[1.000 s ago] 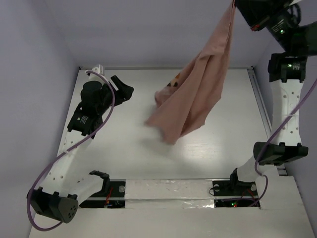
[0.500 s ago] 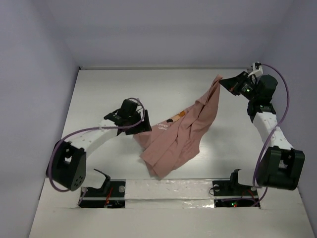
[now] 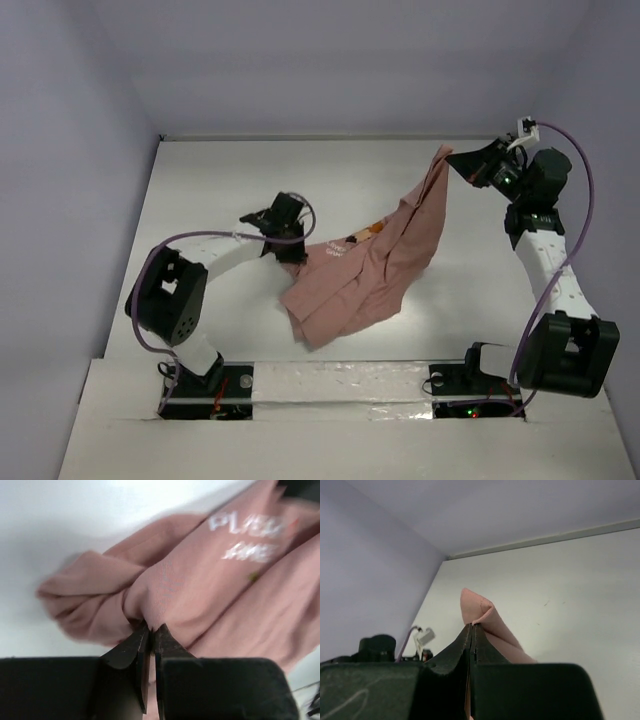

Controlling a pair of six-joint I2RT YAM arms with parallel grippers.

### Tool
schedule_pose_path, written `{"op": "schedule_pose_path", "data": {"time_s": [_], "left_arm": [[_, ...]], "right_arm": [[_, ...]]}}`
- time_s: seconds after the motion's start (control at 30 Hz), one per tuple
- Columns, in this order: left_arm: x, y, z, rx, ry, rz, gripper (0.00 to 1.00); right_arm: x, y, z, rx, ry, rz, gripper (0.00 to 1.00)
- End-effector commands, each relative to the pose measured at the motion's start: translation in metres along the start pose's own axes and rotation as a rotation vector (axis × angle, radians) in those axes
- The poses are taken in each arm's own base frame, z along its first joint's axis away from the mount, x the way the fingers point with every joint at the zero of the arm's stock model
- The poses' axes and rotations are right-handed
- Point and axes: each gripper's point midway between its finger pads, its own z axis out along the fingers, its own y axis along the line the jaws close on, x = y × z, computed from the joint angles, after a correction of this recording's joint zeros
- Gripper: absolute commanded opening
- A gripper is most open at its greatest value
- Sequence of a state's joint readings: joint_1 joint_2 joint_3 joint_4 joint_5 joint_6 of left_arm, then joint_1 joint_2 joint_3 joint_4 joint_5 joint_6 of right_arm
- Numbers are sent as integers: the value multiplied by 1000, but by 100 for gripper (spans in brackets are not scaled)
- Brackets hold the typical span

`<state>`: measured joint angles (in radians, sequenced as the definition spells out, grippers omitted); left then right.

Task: Fold and stack the t-shirts
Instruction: Flatten the tshirt out

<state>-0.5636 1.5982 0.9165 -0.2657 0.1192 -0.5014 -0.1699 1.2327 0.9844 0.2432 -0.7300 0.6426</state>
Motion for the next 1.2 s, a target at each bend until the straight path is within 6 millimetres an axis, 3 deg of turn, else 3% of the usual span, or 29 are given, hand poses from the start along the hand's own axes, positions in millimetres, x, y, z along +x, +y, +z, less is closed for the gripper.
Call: {"op": "schedule_pose_path", "data": {"time_s": [0.0,0.03,0.07,0.1,0.13,0.17,0.23,0.27,0.3,0.43,0.47,0.5,0.53,0.57,0.63,0.67,0.7,0.73,0.77,0.8,0.83,0.87,0.9,0.93,0.97,1.03,1.07,1.13,1.17], "left_arm": [[-129,-46,-66,60,-345,28,0],[-152,-50,-84,53,-398,53,0],[-202,-61,-131,67,-539,37,0],[-218,-62,-152,68,-579,34,0],[-234,-65,-173,82,-624,35,0],[-261,-77,-215,130,-716,36,0],[-283,-66,-247,127,-776,2,0],[-293,-74,-275,173,-825,9,0],[-299,-66,-287,168,-852,-5,0],[-307,-51,-321,161,-928,-18,0],[-306,-44,-317,139,-921,-21,0],[-304,-37,-314,122,-910,-24,0],[-303,-30,-308,98,-900,-16,0],[-299,-15,-294,58,-871,-31,0],[-295,1,-275,11,-836,-31,0],[-288,19,-253,-27,-785,-47,0],[-287,29,-236,-48,-754,-54,0],[-285,36,-225,-58,-732,-56,0],[-280,48,-205,-85,-691,-51,3],[-278,56,-181,-109,-645,-52,21],[-275,67,-169,-129,-608,-63,32],[-264,70,-150,-122,-551,-69,41],[-259,70,-145,-113,-549,-72,60],[-253,72,-142,-109,-551,-78,67],[-234,81,-127,-126,-513,-97,71],[-219,84,-131,-132,-517,-123,71],[-196,96,-118,-168,-467,-145,70],[-173,104,-123,-197,-460,-184,68],[-145,112,-109,-212,-403,-206,68]], "right_arm": [[-60,64,-1,-187,-95,-73,0],[-74,79,-2,-227,-120,-95,0],[-84,87,1,-250,-124,-83,0],[-94,103,0,-286,-132,-104,0],[-120,132,-7,-332,-174,-158,0],[-131,146,-10,-354,-192,-177,0],[-155,183,-24,-411,-226,-224,0],[-159,193,-29,-428,-231,-237,0],[-160,207,-37,-452,-229,-263,0],[-136,215,-60,-429,-186,-295,0],[-124,206,-63,-397,-179,-319,0],[-101,168,-53,-304,-161,-245,0],[-86,169,-66,-282,-173,-258,0],[-48,119,-54,-162,-121,-195,0],[-1,71,-55,-30,-51,-127,0],[15,55,-62,22,-53,-145,0],[52,10,-64,140,-15,-88,0],[74,-10,-70,211,20,-54,0],[88,-25,-76,259,36,-59,0],[104,-41,-79,314,61,-44,0],[129,-55,-88,362,115,-7,16],[133,-58,-93,390,117,10,26],[135,-55,-95,390,109,25,55],[147,-59,-101,432,147,72,68],[146,-59,-104,453,153,79,84],[154,-57,-112,477,181,86,84],[158,-57,-114,487,192,94,83],[162,-52,-113,467,204,103,67],[162,-52,-113,466,200,111,52]]}}
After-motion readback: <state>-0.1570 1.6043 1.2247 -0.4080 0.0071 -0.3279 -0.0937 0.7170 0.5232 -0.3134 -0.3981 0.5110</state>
